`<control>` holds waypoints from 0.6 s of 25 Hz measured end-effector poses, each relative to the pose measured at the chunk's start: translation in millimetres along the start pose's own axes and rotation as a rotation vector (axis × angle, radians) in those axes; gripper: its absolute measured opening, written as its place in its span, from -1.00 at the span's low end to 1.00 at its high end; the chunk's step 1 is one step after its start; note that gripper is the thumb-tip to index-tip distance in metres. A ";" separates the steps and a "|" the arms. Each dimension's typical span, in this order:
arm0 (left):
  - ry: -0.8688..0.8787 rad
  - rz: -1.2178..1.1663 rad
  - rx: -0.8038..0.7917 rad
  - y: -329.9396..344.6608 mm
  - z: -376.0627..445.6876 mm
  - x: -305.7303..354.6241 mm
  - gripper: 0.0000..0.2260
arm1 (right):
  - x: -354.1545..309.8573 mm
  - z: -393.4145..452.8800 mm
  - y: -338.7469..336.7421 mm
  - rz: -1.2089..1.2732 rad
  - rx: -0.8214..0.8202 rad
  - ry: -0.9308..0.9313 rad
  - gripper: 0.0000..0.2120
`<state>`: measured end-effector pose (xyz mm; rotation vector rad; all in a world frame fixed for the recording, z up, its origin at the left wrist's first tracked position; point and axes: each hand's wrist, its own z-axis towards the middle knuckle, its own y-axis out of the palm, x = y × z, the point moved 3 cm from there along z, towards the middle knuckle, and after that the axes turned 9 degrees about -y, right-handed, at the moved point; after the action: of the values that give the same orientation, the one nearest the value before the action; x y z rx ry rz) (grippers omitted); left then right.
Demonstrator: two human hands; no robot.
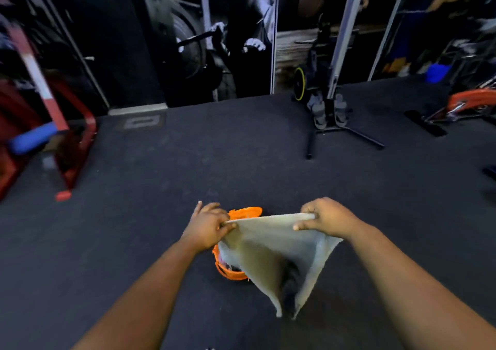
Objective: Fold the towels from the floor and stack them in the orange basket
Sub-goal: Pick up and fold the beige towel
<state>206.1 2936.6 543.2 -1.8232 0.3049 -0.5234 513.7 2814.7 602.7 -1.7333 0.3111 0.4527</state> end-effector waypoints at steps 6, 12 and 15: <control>-0.440 -0.525 0.355 -4.6 -65.0 -11.6 -0.71 | 31.2 -17.2 7.5 0.350 0.342 0.000 -0.56; -0.390 0.135 0.076 6.8 -97.1 -35.7 -0.64 | -14.9 -16.5 16.7 0.844 0.673 0.075 -0.74; -0.349 -0.221 0.131 6.4 -112.4 -43.9 -0.81 | -43.0 -16.2 32.6 0.556 0.554 0.036 -0.84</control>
<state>112.5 2861.1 555.8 -1.7913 -0.1659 -0.3576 463.2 2790.4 596.8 -1.0978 0.8687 0.6606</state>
